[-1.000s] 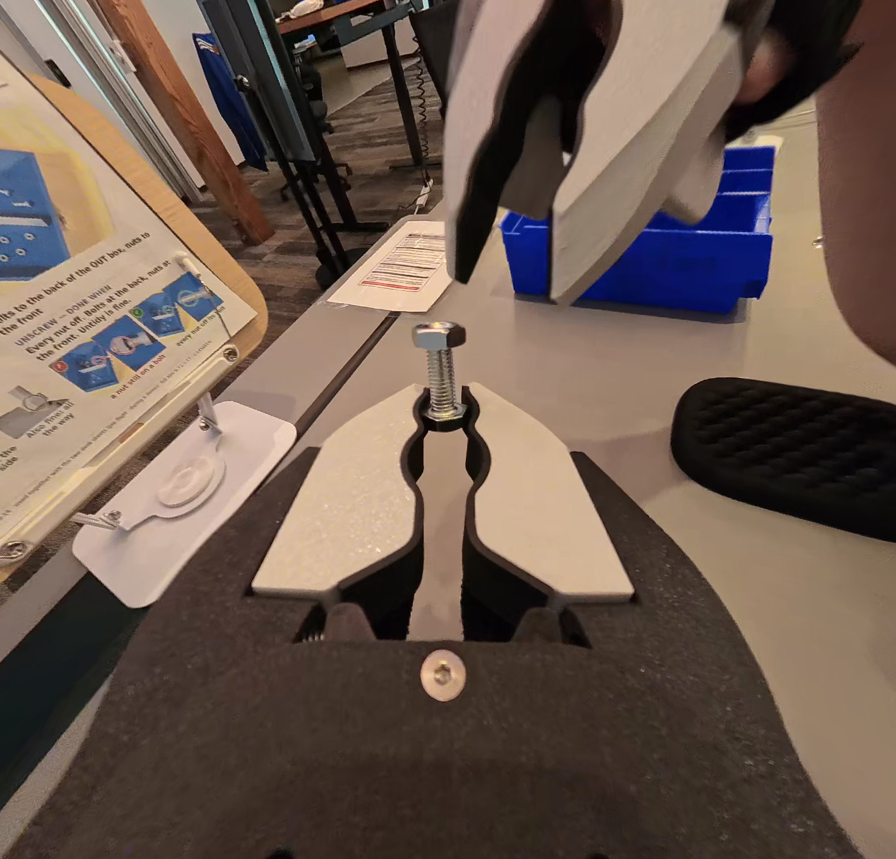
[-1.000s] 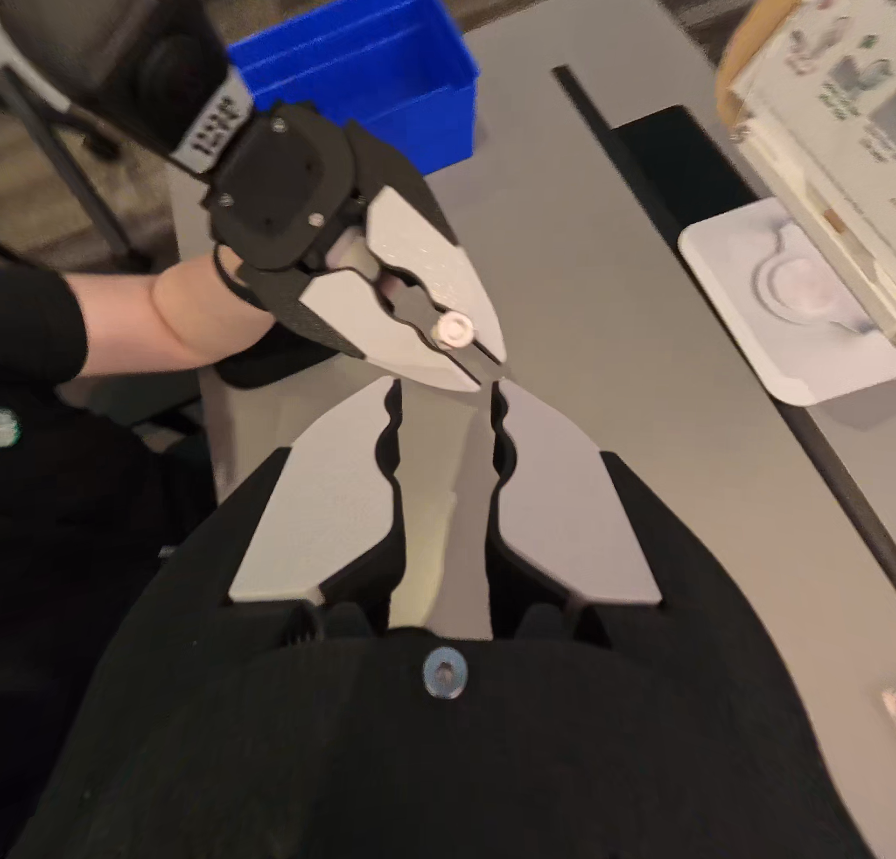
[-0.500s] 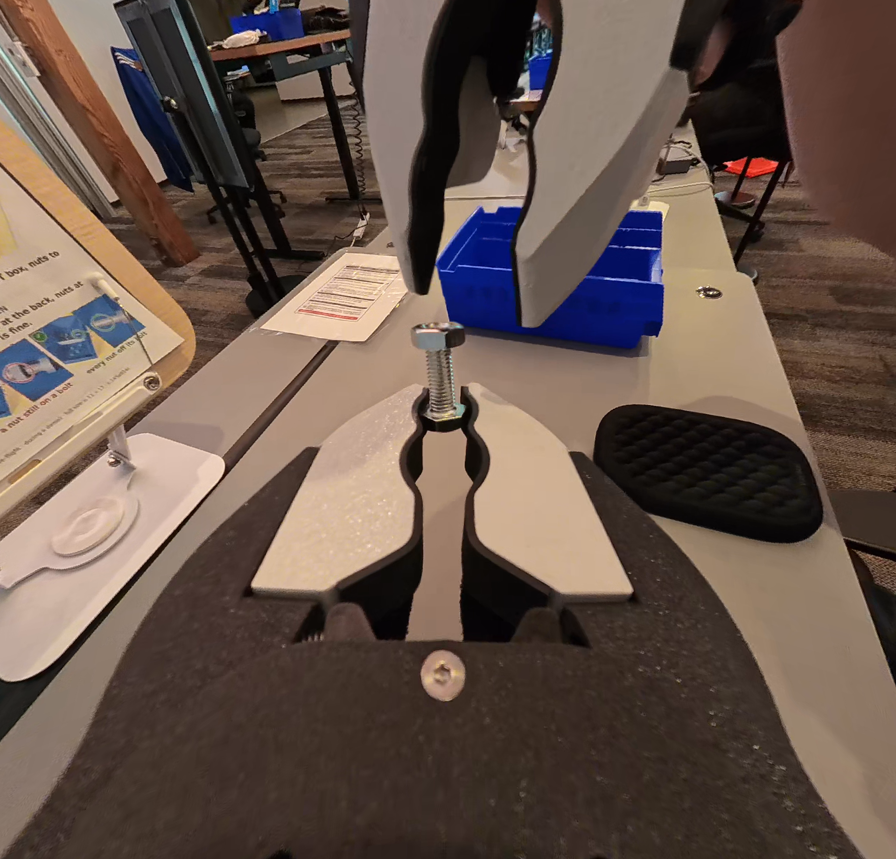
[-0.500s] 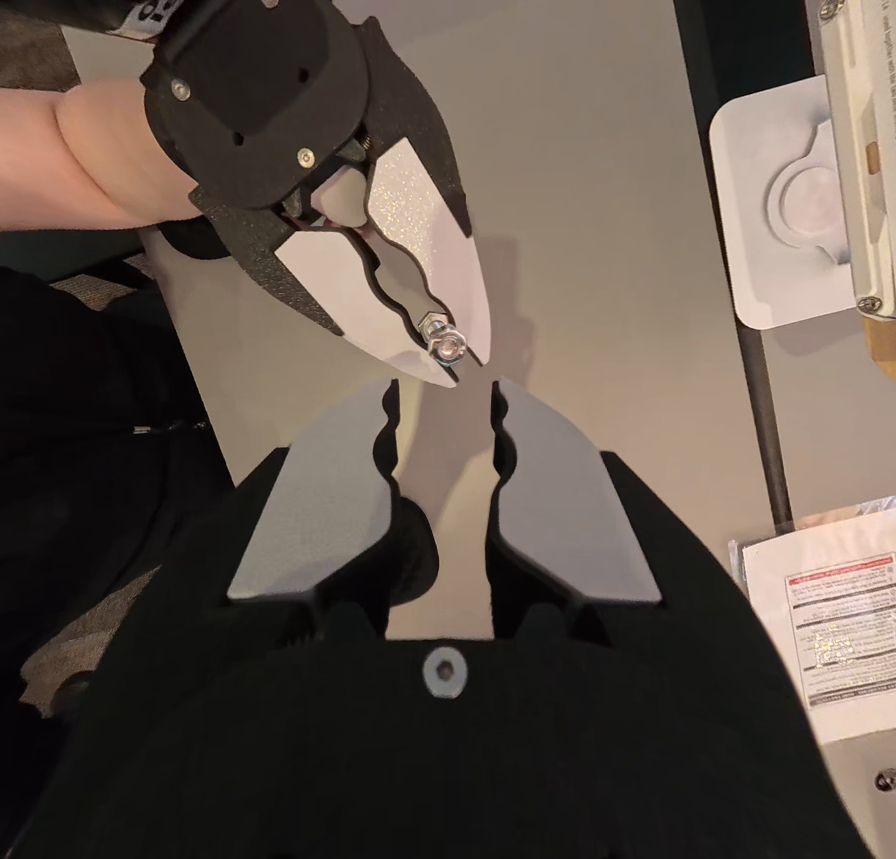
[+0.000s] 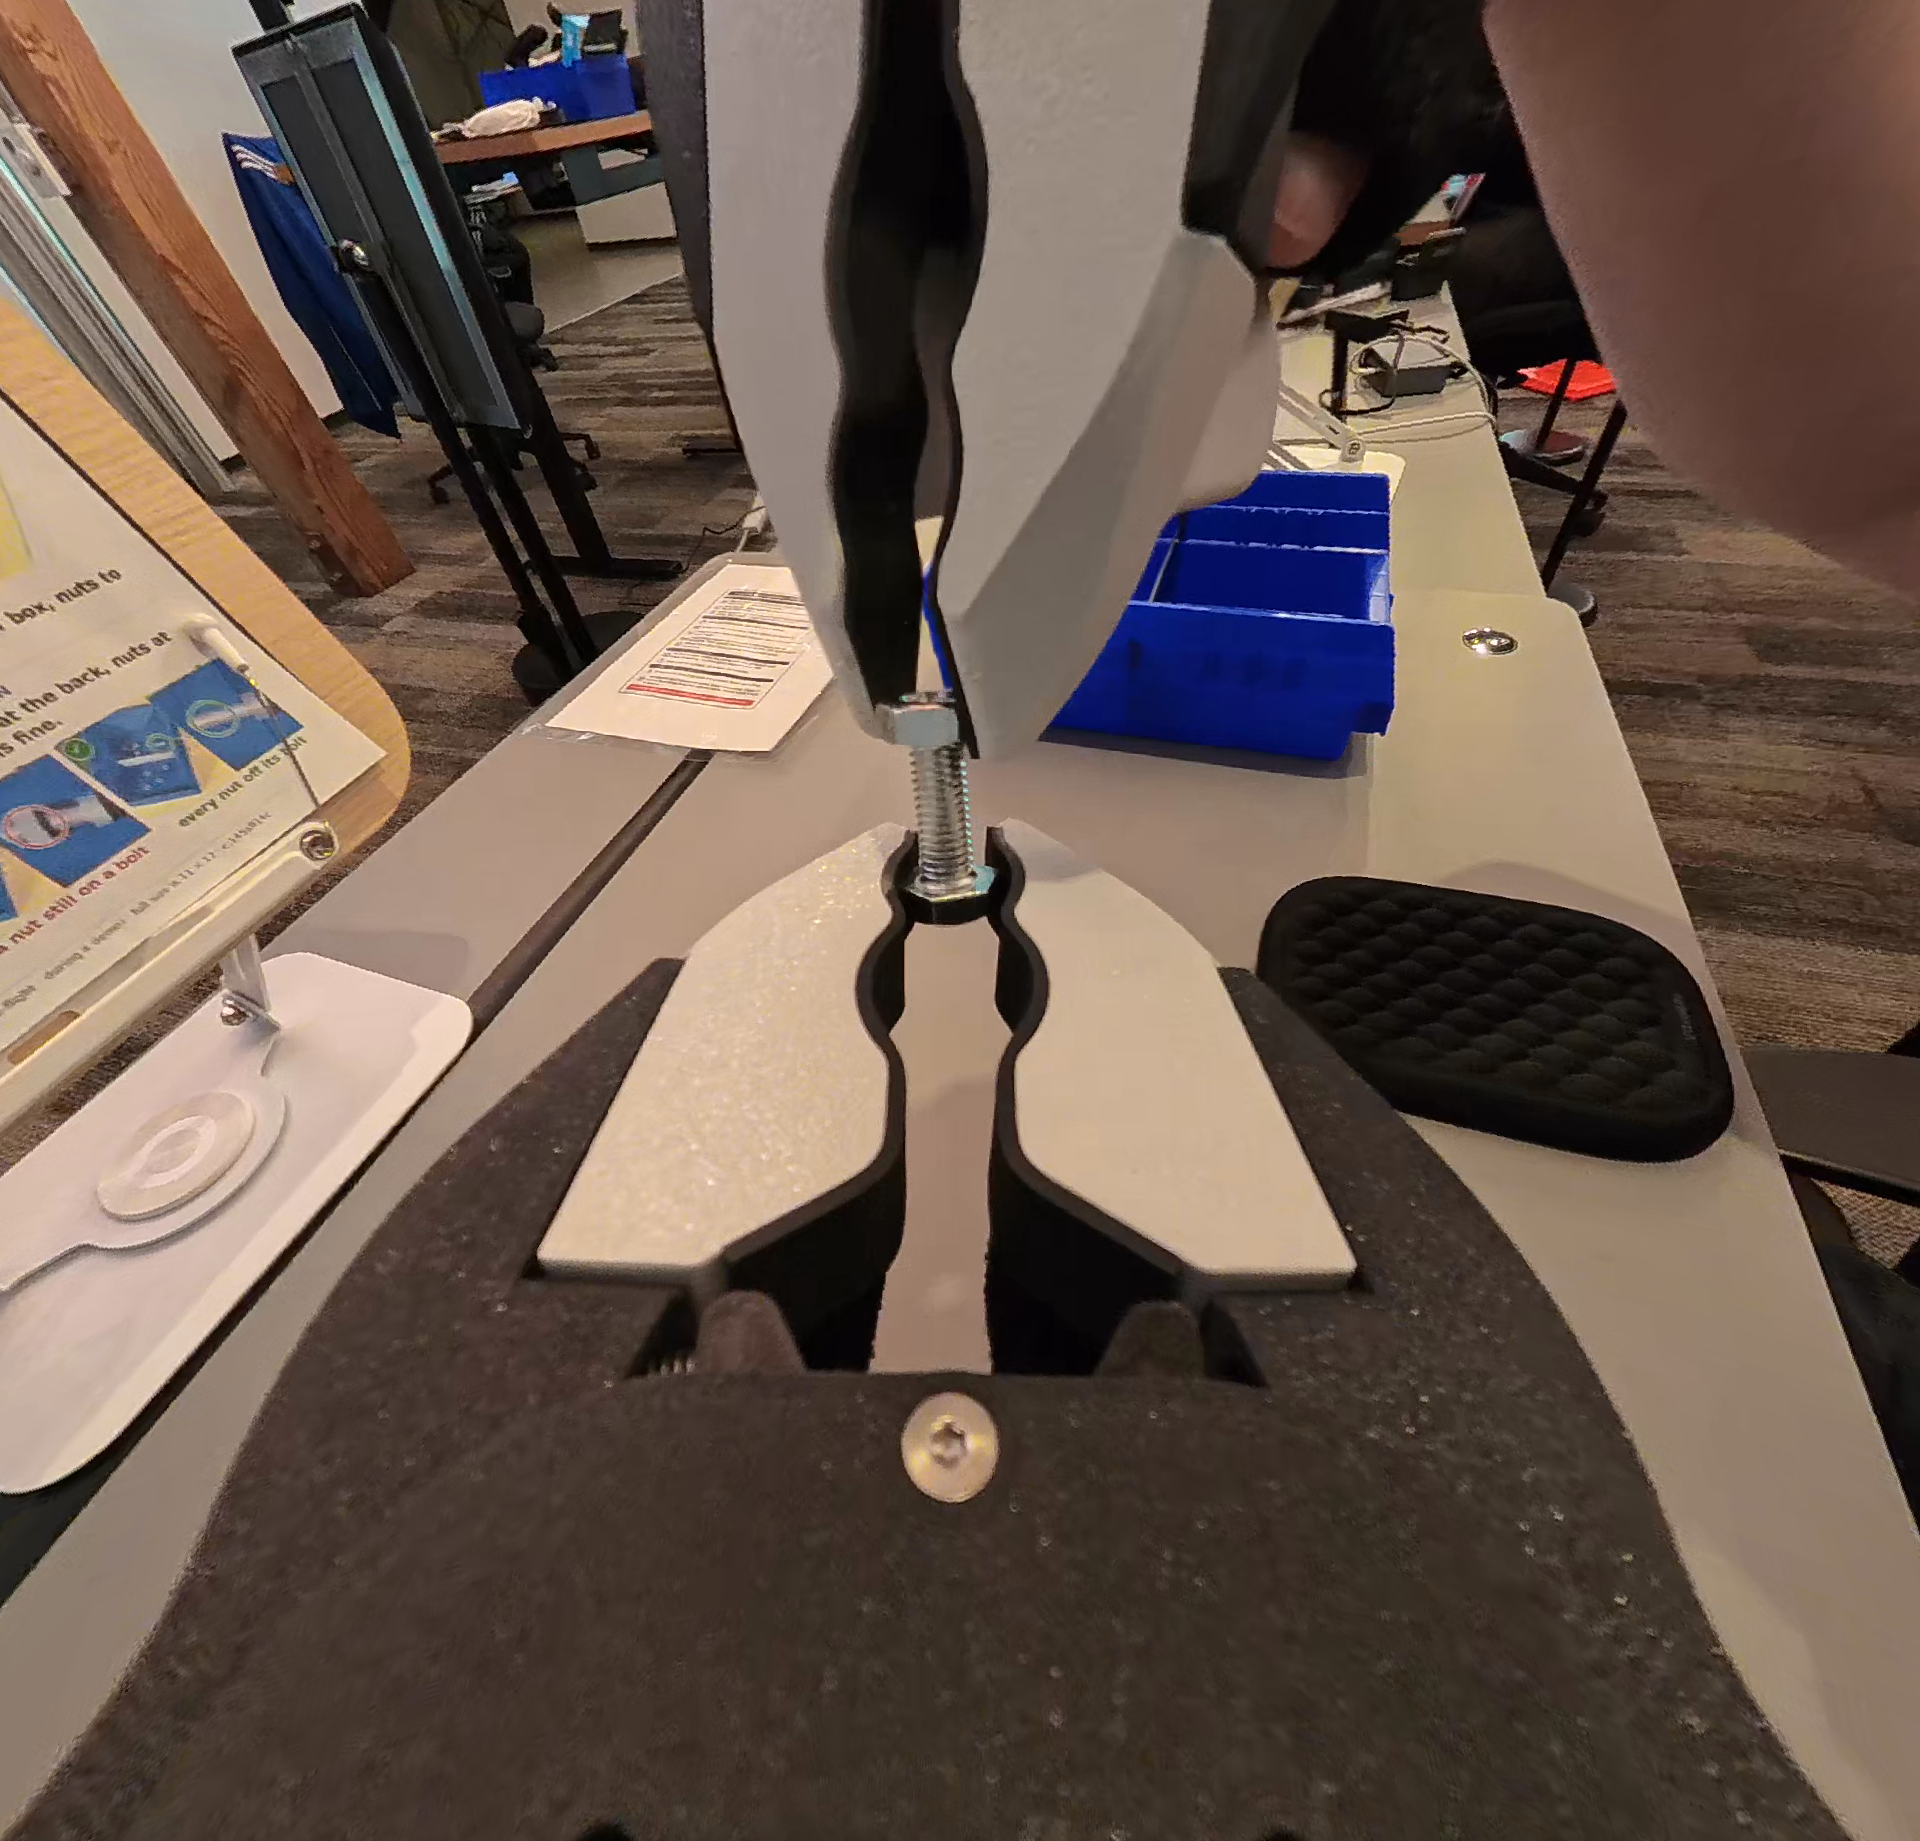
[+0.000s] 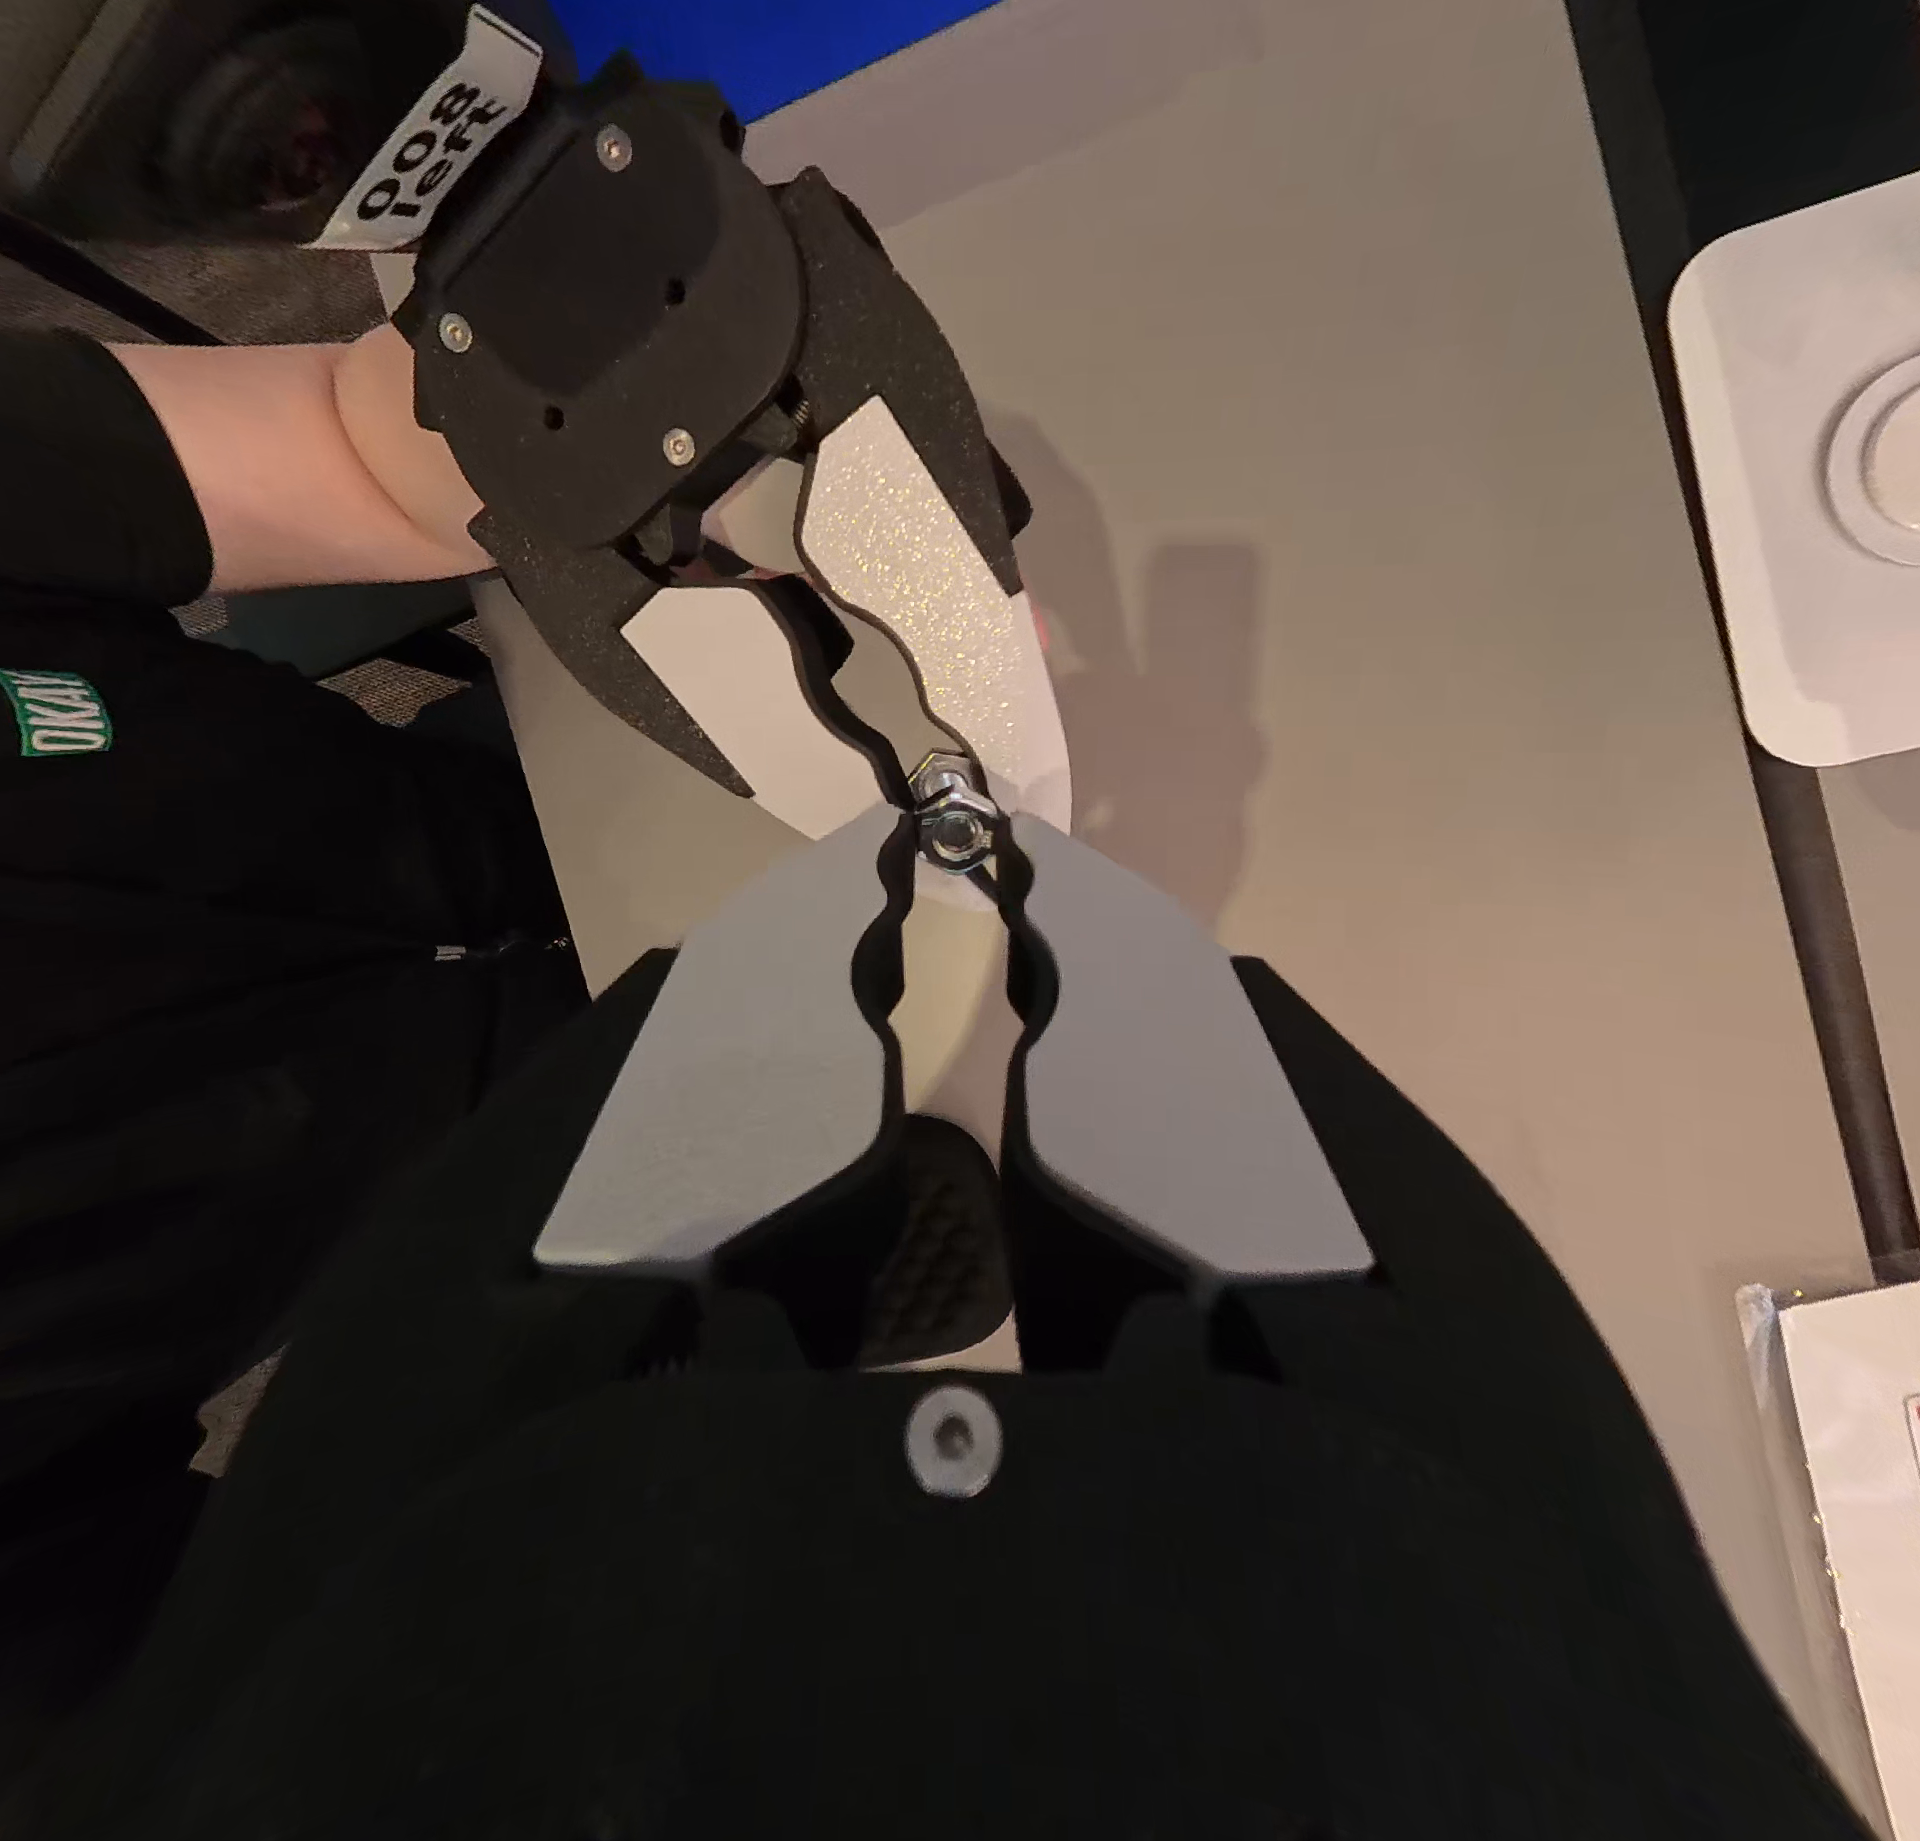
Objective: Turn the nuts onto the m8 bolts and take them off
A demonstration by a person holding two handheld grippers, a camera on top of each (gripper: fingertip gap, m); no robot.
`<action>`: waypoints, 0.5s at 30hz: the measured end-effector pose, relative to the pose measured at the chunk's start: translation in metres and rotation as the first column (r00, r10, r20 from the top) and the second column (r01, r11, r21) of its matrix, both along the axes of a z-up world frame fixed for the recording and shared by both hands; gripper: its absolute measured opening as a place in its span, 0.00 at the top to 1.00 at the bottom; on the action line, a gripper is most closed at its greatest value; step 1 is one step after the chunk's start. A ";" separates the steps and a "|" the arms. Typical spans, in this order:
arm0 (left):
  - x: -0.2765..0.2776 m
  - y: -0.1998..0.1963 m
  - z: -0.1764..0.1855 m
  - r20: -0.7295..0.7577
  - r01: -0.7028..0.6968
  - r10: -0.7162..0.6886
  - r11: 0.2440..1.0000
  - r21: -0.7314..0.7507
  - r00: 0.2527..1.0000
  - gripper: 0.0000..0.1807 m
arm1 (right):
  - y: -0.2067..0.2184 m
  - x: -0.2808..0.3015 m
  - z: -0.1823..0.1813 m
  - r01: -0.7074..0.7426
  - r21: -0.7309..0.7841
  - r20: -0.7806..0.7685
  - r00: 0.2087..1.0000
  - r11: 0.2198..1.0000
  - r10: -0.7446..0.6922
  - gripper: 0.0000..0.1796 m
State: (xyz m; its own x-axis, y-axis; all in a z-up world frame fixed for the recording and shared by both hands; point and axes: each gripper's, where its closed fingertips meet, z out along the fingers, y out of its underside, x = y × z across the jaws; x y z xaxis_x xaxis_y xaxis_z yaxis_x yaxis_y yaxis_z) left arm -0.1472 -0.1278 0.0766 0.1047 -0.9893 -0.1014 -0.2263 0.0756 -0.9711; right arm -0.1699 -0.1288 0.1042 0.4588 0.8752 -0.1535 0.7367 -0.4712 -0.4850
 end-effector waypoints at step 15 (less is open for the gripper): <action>-0.014 -0.070 -0.002 -0.028 0.424 -0.433 0.892 -0.161 0.901 0.93 | -0.055 -0.010 -0.001 -0.576 0.286 0.113 0.814 0.766 0.570 0.92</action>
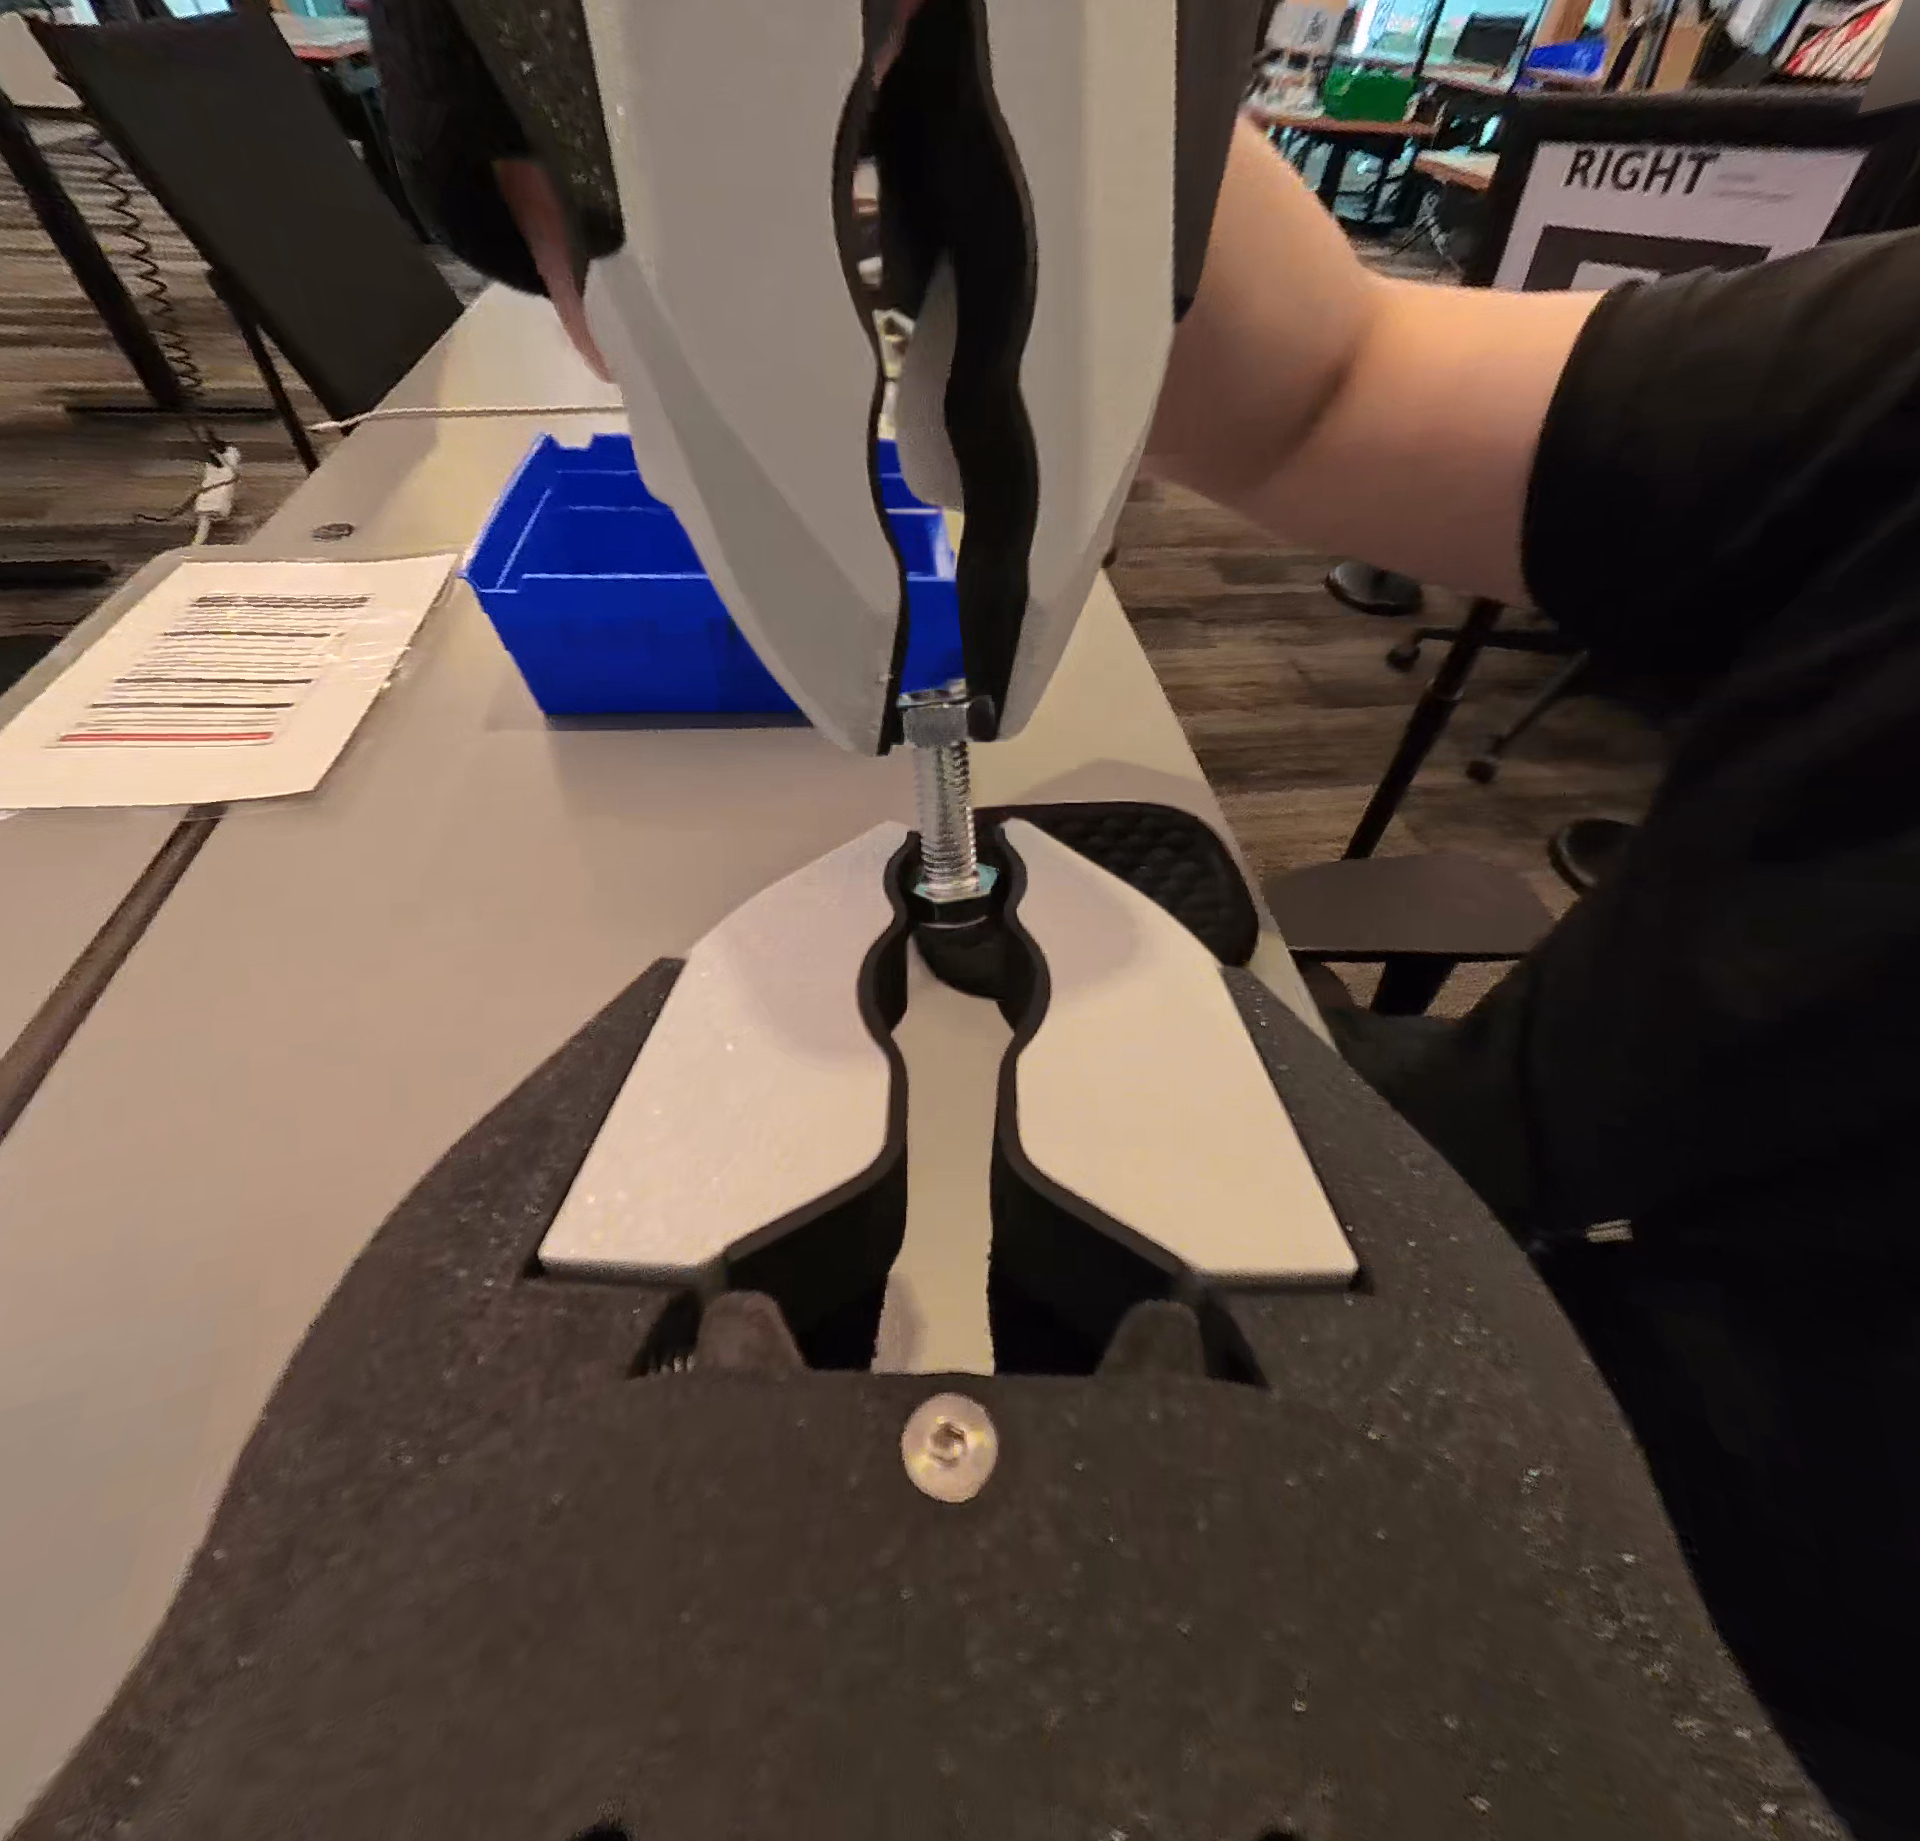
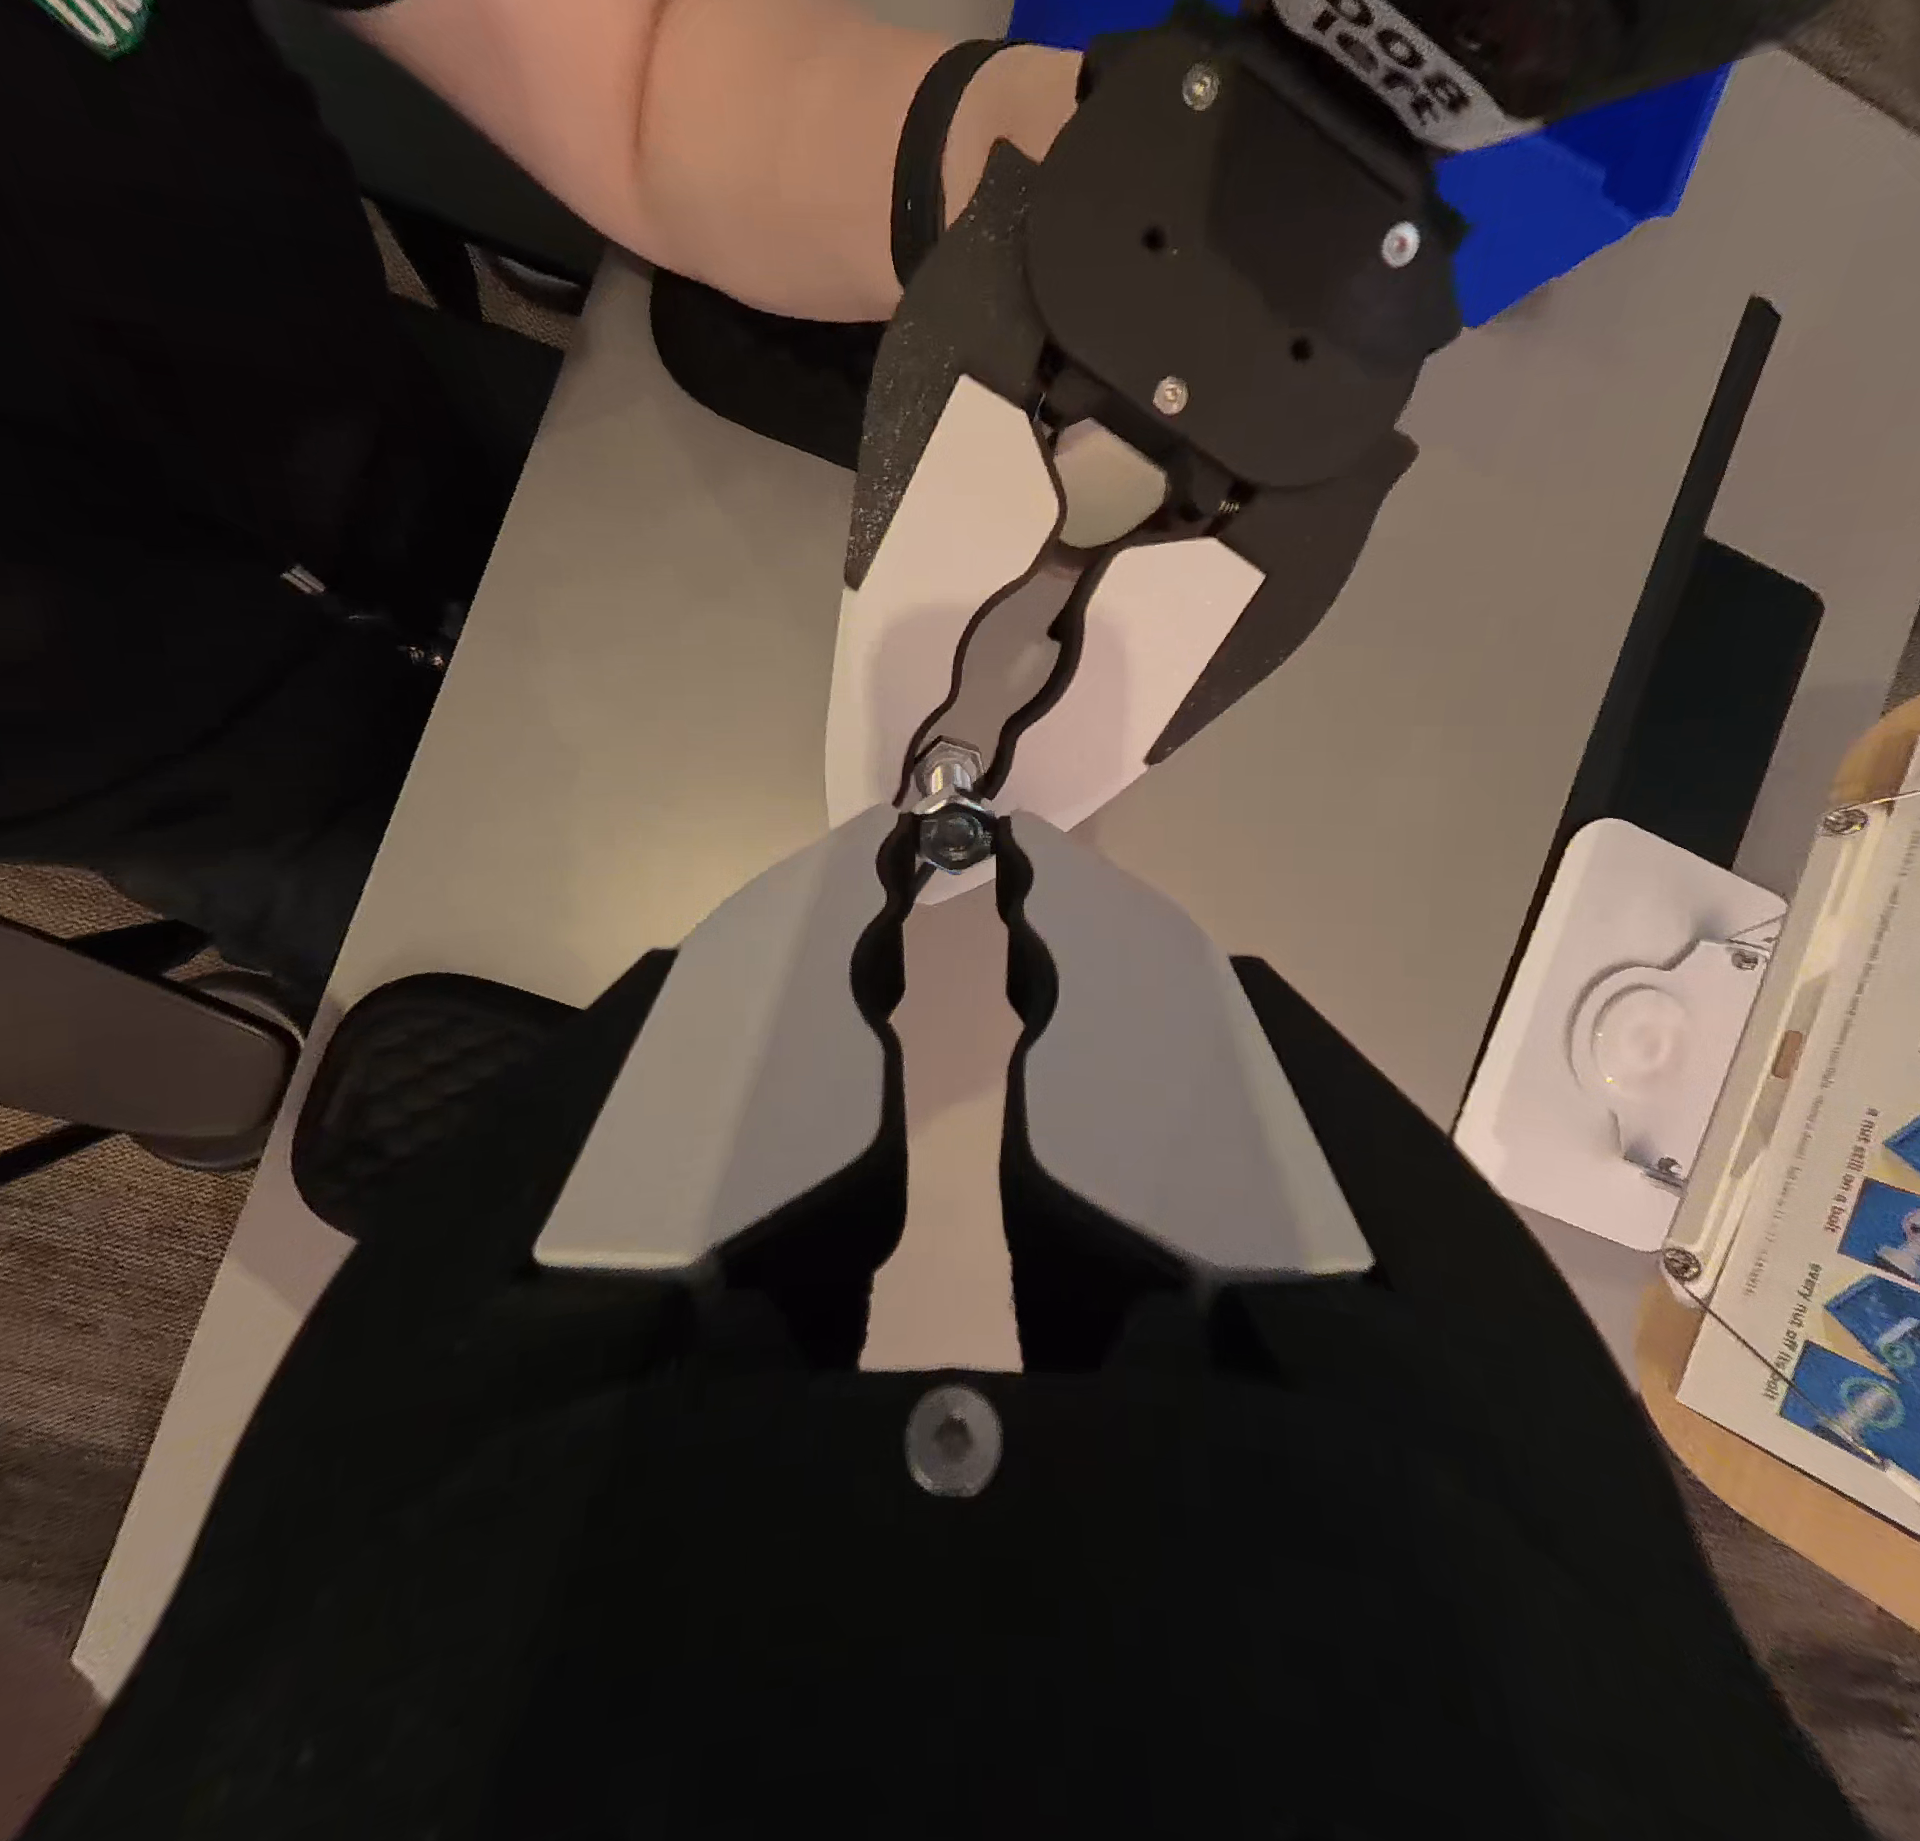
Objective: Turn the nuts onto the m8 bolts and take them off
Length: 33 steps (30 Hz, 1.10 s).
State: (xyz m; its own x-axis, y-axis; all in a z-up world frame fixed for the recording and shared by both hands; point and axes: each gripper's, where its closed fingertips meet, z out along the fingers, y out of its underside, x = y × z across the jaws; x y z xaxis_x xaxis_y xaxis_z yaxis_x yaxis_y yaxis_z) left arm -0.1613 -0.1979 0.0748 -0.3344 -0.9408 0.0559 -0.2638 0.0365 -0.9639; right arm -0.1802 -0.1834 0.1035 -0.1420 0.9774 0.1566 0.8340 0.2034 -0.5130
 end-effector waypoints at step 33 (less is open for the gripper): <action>-0.014 0.125 0.005 0.167 -0.806 0.833 0.428 0.409 0.527 0.93 | 0.062 0.027 0.011 0.610 -0.233 -0.201 0.732 0.757 -0.651 0.79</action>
